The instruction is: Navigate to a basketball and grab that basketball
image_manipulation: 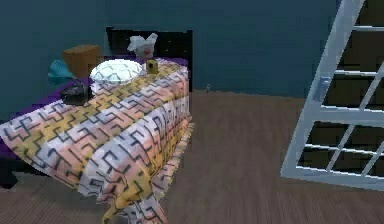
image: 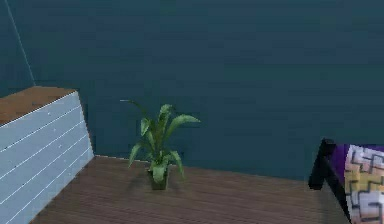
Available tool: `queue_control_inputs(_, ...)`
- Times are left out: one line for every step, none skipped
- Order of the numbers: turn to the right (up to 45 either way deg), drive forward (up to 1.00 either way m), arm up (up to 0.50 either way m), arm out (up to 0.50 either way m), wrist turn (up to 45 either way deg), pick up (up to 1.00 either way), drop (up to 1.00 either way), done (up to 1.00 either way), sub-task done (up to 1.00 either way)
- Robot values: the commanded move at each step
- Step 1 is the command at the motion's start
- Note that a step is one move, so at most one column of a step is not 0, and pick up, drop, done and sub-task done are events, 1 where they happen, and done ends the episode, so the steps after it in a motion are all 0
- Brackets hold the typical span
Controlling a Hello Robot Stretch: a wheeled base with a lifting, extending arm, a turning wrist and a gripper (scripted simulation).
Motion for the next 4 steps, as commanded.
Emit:
queue_control_inputs(-45.0, 0.00, 0.00, 0.00, 0.0, 0.00, 0.00, 0.00, 0.00)
queue_control_inputs(-33.0, 0.00, 0.00, 0.00, 0.0, 0.00, 0.00, 0.00, 0.00)
queue_control_inputs(0.0, 0.70, 0.00, 0.00, 0.0, 0.00, 0.00, 0.00, 0.00)
queue_control_inputs(-18.0, 0.00, 0.00, 0.00, 0.0, 0.00, 0.00, 0.00, 0.00)
